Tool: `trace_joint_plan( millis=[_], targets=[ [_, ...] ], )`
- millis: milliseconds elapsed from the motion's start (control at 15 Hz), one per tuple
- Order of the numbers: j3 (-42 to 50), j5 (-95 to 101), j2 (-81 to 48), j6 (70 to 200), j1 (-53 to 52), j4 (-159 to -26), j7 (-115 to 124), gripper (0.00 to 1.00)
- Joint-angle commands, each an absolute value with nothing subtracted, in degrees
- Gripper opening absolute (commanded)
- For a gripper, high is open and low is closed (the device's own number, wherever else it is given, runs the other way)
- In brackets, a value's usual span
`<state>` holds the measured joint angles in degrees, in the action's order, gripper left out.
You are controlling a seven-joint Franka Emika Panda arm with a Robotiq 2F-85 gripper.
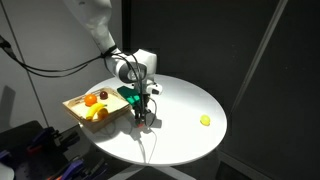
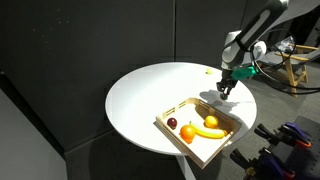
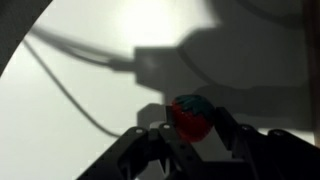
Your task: Pick up the yellow lemon toy from the tray and put it on the table, pick up the red strawberry toy from the table and put it in the tray
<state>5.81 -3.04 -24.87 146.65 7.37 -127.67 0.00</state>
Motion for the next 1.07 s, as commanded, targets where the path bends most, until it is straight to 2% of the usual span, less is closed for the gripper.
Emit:
trace_joint_plan(
  millis=[0, 600, 1000],
  targets=[
    [5.57, -1.83, -19.64, 142.23, 7.34, -129.62, -2.24, 0.19],
    [2.73, -0.29, -15.01, 135.06, 5.34, -130.59, -9.19, 0.19],
    [0.76, 1.22, -14.39, 135.08, 2.41, -131.23, -9.38, 0.19]
  ],
)
